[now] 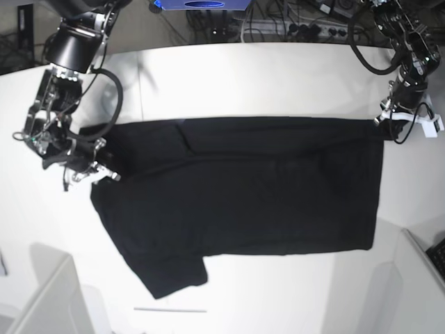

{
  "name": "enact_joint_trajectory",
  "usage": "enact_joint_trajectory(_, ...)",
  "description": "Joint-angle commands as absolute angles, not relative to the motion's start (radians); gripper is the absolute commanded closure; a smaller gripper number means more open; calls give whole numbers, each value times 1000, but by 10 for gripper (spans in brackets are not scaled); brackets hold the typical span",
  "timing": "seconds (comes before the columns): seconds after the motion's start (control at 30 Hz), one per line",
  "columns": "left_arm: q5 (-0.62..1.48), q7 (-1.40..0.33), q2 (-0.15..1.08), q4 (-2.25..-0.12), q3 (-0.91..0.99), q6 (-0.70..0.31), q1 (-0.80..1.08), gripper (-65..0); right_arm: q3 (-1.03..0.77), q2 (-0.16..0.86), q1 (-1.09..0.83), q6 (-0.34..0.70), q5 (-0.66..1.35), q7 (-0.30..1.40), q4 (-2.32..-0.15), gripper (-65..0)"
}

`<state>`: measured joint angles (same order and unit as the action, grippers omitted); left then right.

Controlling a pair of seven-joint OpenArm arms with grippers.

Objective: Fold the T-shirt properly
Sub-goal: 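Lift the shoulder edge with both grippers and pull it toward the robot, then drag the held shoulder edge with both grippers toward the table edge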

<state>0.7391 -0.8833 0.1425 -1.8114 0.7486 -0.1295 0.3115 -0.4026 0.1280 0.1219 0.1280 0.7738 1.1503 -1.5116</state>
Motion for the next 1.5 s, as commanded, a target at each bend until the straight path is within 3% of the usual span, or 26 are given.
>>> enact_joint_trajectory(0.0, 751, -865, 159, -1827, 751, -130, 308, 0, -404, 139, 153, 131, 792, 1135, -1526, 0)
enact_joint_trajectory(0.27, 696, -1020, 156, -1797, 759, -93, 196, 0, -404, 137, 208, 131, 792, 1135, -1465, 0)
enact_joint_trajectory(0.83, 667, -1017, 157, -1790, 753, -87, 150, 0, -401, 137, 271, 131, 792, 1099, -1363, 0)
enact_joint_trajectory(1.07, 667, -1020, 159, -1732, 753, -87, 125, 0, -291, 142, 282, 131, 792, 1021, -1348, 0)
enact_joint_trajectory(1.47, 667, -1020, 159, -1727, 756, -87, 120, 0, -292, 143, 278, 130, 796, 1046, -1349, 0)
